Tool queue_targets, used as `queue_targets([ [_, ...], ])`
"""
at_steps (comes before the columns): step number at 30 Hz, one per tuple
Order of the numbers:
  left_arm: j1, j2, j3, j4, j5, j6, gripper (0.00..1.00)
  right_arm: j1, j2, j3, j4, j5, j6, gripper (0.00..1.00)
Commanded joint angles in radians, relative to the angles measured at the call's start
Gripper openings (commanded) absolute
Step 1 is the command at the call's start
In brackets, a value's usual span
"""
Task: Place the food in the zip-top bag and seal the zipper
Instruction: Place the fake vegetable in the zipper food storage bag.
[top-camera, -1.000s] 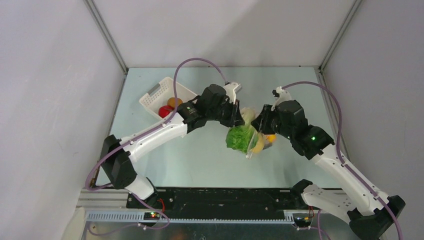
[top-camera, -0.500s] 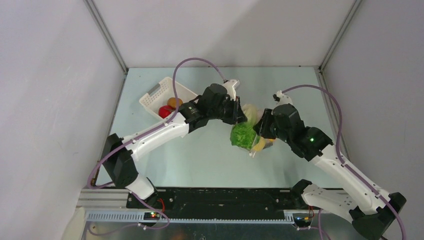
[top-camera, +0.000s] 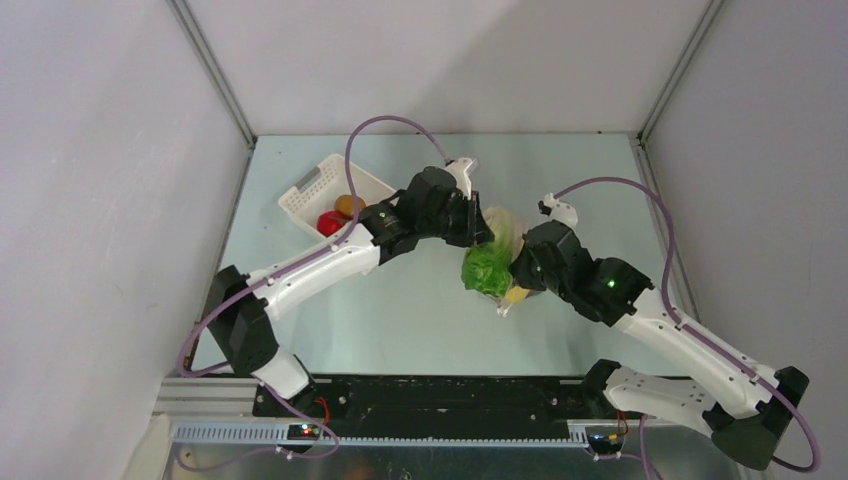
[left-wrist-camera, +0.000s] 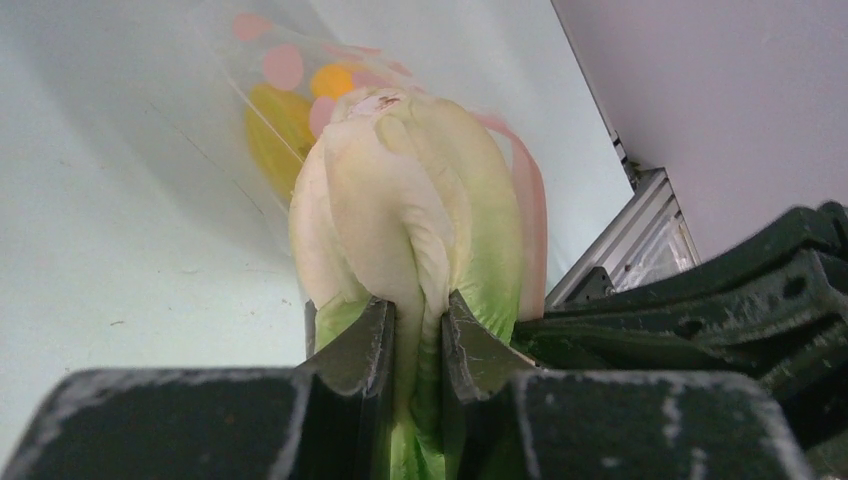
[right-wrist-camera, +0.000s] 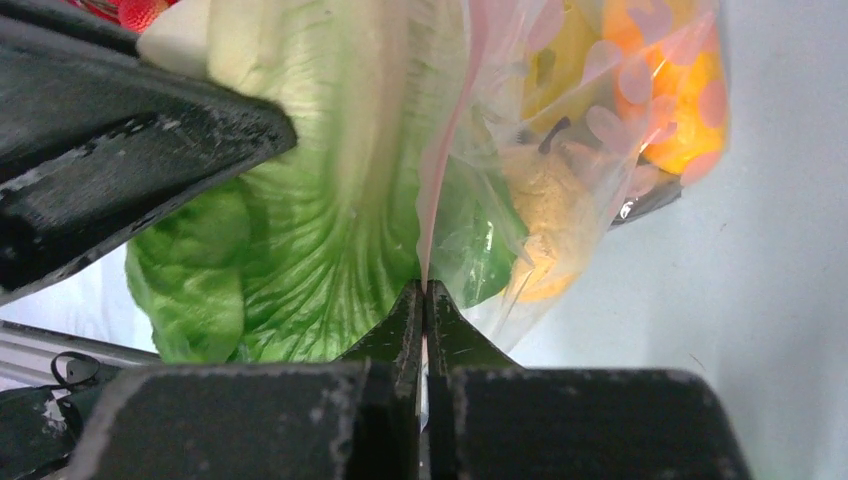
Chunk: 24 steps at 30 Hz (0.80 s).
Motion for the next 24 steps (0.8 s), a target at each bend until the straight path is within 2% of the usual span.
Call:
queue_targets([
  [1,-0.007,0.022,0.082,-0.040,-0.086,-0.059,0.00,0.025,-0.035,0.022,0.073,0.031,-0.018,0.00],
  [6,-0.008,0.036,0.105,-0.099,-0.233,-0.194,0.00,0.027,-0.057,0.015,0.196,-0.071,-0.071,0.00],
  [12,-0.008,0.006,0.072,-0.052,-0.287,-0.356,0.00,0.028,-0.067,0.007,0.300,-0.174,-0.072,0.00],
  [16,-0.008,-0.014,0.081,-0.051,-0.375,-0.392,0.00,0.028,-0.068,-0.006,0.314,-0.218,-0.055,0.00],
  [19,-0.009,0.002,0.092,-0.070,-0.397,-0.389,0.00,0.028,-0.076,-0.018,0.351,-0.244,-0.048,0.00],
  [24,-0.009,0.032,0.095,-0.123,-0.421,-0.480,0.00,0.027,-0.066,-0.021,0.432,-0.302,-0.058,0.00],
])
